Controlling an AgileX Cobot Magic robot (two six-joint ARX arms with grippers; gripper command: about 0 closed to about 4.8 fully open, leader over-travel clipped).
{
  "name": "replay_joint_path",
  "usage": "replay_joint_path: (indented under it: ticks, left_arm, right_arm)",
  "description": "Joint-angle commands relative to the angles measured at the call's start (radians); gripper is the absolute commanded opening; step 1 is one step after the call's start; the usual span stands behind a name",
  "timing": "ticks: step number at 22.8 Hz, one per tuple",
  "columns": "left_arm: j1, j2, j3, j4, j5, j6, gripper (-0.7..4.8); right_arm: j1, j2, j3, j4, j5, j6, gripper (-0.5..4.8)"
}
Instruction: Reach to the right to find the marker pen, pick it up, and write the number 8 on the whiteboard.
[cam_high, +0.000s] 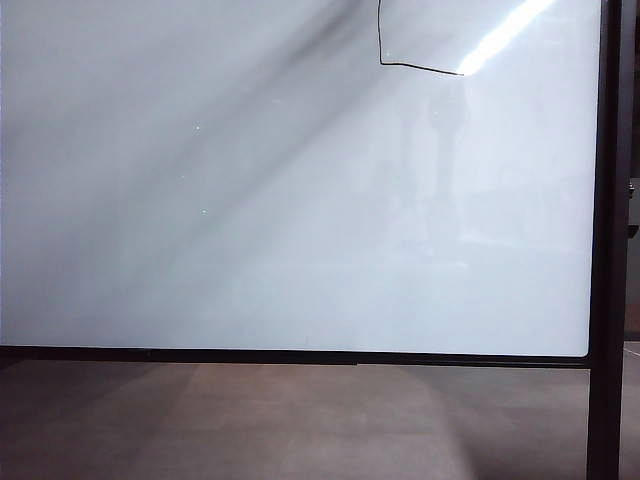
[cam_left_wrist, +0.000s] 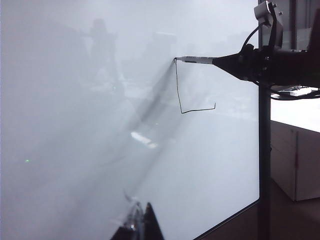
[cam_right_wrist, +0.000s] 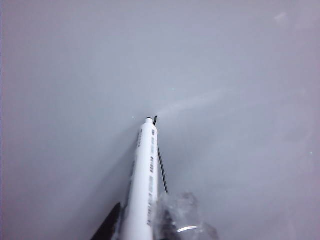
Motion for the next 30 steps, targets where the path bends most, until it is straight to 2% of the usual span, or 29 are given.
replay_joint_path:
  ticks: [1,4,21,30]
  left_arm:
    - [0.001,0.001,0.003,0.012,0.0,0.0,-0.05]
    - [0.001,0.001,0.003,0.012,0.001,0.0,-0.05]
    - [0.006,0.004,0.003,0.012,0.003,0.0,-0.05]
    - [0.006,0.003,0.003,0.012,0.002,0.0,-0.05]
  right_arm:
    - [-0.011,-0.006,0.013,0.008,0.024,-0.016,-0.05]
    - [-0.015,-0.007,0.013,0.002,0.048,-0.026,-0.05]
    - [-0.164,-0.069,-0.003,-0.106,0.035,-0.029,-0.05]
    - [-0.171,-0.069,-0.064,-0.108,0.035,-0.029,-0.05]
